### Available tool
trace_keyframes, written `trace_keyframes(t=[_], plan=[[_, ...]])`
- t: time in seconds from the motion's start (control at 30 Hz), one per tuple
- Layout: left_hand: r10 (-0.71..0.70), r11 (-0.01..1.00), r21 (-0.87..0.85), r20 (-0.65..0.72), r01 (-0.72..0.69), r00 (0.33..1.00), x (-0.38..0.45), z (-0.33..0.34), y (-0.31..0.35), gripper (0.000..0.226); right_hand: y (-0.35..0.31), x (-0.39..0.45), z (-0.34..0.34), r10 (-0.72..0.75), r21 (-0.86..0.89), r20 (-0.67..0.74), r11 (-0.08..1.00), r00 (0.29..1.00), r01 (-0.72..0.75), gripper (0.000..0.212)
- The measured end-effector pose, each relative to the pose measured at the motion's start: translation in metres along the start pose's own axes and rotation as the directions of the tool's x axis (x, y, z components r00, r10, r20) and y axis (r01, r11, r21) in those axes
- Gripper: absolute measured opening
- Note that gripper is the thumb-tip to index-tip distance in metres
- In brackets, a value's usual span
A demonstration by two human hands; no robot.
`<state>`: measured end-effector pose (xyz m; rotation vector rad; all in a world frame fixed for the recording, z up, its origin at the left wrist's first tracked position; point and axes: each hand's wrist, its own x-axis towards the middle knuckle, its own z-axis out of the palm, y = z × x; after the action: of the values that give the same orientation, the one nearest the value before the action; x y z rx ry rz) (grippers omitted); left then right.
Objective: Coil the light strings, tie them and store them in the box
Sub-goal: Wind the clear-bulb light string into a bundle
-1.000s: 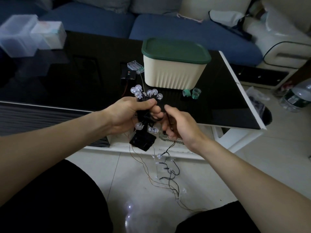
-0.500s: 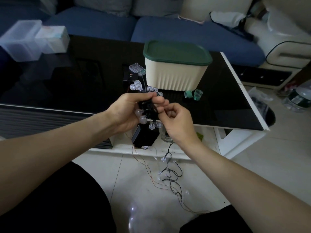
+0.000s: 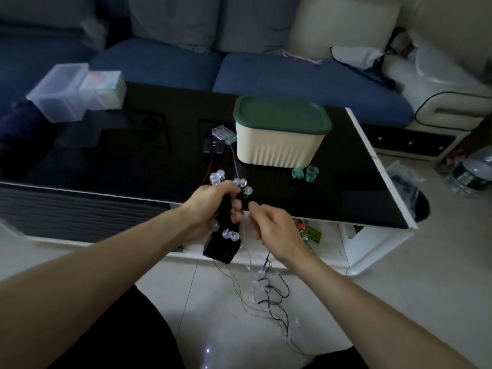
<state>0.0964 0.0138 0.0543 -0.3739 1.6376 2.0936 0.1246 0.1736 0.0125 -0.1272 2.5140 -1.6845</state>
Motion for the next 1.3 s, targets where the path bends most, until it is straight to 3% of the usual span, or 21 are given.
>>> trace_keyframes(t=[0.07,0.17,0.3,0.37,0.43,0.5,0.6,0.77,0.9,1.03,1.2,1.3], plan=[[-0.042,0.986,-0.164,-0.028,0.037,0.999,0.000,-0.005,0.001,0.019,0.003,0.002,-0.004,0.115,0.059,0.052,0.991,0.992,-0.118,0.050],[-0.042,0.914,-0.402,0.036,0.053,0.998,0.003,-0.010,0.001,0.029,0.014,0.004,-0.008,0.188,0.136,0.083,0.971,0.979,-0.198,0.045],[0.042,0.798,-0.603,0.057,0.001,0.998,0.003,-0.021,0.001,0.023,0.018,-0.009,-0.007,0.161,-0.154,0.087,0.977,0.983,-0.147,0.028],[0.051,0.824,-0.567,0.072,-0.001,0.996,0.002,-0.021,-0.004,0.011,0.013,-0.019,-0.004,0.121,-0.440,0.186,0.898,0.975,-0.027,0.027],[0.020,0.891,-0.453,0.000,-0.018,1.000,0.004,-0.016,-0.012,0.017,0.004,-0.027,0.002,0.080,-0.685,0.293,0.713,0.953,0.150,0.024],[0.021,0.934,-0.355,-0.023,-0.028,1.000,0.005,-0.009,-0.020,0.018,-0.011,-0.031,0.007,0.056,-0.779,0.363,0.566,0.930,0.270,0.021],[0.047,0.951,-0.307,0.051,-0.029,0.998,0.003,0.000,-0.027,0.023,-0.037,-0.033,0.006,0.068,-0.801,0.414,0.501,0.908,0.328,0.022],[0.076,0.997,-0.026,0.254,-0.072,0.964,-0.006,0.009,-0.030,0.022,-0.066,-0.025,-0.010,0.144,-0.736,0.421,0.631,0.895,0.245,0.033],[-0.001,0.997,0.075,0.329,-0.026,0.944,-0.007,0.014,-0.028,0.035,-0.079,-0.030,-0.029,0.206,-0.683,0.396,0.717,0.895,0.137,0.031],[-0.070,0.995,0.086,0.265,0.049,0.962,-0.008,0.018,-0.021,0.025,-0.076,-0.037,-0.047,0.141,-0.599,0.294,0.798,0.946,0.067,0.018],[-0.106,0.994,0.020,0.192,0.104,0.976,-0.009,0.021,-0.012,0.036,-0.052,-0.040,-0.063,0.129,-0.546,0.267,0.837,0.955,0.040,0.049],[-0.081,0.997,-0.001,0.141,0.082,0.987,-0.011,0.025,-0.007,0.023,-0.045,-0.039,-0.071,0.138,-0.583,0.268,0.811,0.954,0.046,0.026]])
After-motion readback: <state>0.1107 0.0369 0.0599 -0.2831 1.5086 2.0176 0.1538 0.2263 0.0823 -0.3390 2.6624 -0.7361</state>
